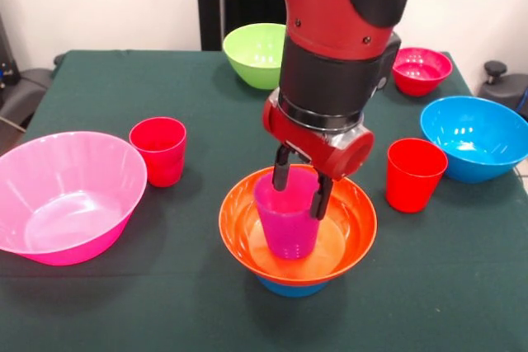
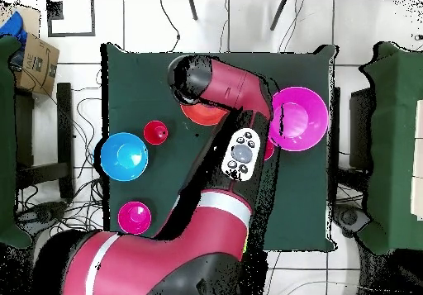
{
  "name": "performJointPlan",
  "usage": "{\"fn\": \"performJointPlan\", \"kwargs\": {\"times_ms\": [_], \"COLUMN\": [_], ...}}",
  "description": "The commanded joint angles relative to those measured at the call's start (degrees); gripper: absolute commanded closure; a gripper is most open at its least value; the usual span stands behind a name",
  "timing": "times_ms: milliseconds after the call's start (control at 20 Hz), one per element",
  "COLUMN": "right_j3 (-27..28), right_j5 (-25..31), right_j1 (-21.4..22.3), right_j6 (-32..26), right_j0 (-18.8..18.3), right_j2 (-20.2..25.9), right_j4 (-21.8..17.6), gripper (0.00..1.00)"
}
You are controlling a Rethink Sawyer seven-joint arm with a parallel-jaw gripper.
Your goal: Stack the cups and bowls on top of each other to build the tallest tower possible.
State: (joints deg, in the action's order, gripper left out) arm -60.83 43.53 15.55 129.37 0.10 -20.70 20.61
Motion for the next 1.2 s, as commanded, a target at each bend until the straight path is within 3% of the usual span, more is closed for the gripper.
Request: {"fn": "performJointPlan", "kwargs": {"times_ms": [50, 450, 700, 900, 1200], "right_j3": [-4.4, -5.3, -8.0, -11.6, -16.3], "right_j5": [5.4, 9.0, 12.8, 12.8, 15.0], "right_j1": [0.1, 2.3, 5.3, 8.4, 12.7], "right_j6": [4.2, 3.1, -2.0, -9.8, -12.6], "right_j0": [-0.9, -0.9, -2.3, -4.5, -5.9], "right_j2": [5.9, 5.6, 7.4, 9.3, 8.2], "right_j4": [-0.8, -1.3, -2.0, -4.3, -8.6], "gripper": [0.00, 0.00, 0.00, 0.00, 0.00]}}
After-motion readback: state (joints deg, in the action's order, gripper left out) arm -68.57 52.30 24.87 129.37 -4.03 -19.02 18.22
